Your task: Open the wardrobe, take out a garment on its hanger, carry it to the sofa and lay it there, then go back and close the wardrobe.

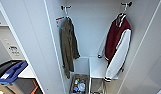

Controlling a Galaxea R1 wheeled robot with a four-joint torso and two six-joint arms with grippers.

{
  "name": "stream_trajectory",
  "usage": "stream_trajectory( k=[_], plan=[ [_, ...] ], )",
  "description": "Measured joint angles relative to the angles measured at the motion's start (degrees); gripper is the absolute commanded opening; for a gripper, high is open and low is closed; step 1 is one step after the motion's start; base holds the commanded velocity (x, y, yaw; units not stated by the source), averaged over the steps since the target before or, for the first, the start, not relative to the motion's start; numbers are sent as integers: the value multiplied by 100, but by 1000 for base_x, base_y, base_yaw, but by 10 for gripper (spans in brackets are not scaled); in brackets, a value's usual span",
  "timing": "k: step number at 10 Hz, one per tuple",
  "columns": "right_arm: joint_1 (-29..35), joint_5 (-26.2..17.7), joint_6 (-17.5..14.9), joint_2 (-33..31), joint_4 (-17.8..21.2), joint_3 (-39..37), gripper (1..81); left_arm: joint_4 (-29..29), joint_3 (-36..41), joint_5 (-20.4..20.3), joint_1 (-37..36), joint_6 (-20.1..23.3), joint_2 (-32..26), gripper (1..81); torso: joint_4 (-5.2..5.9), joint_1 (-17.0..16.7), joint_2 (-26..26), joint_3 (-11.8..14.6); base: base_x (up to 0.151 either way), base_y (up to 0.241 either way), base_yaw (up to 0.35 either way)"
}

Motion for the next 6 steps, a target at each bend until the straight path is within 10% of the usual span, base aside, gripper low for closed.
stream_trajectory(
  k=[6],
  plan=[
    [-1086, 859, 26, -284, 808, 155, 811, 59, 0, 0, 0, 15, -2, 811, 0, 0, 0, 2, 0, 0, 0]
  ],
)
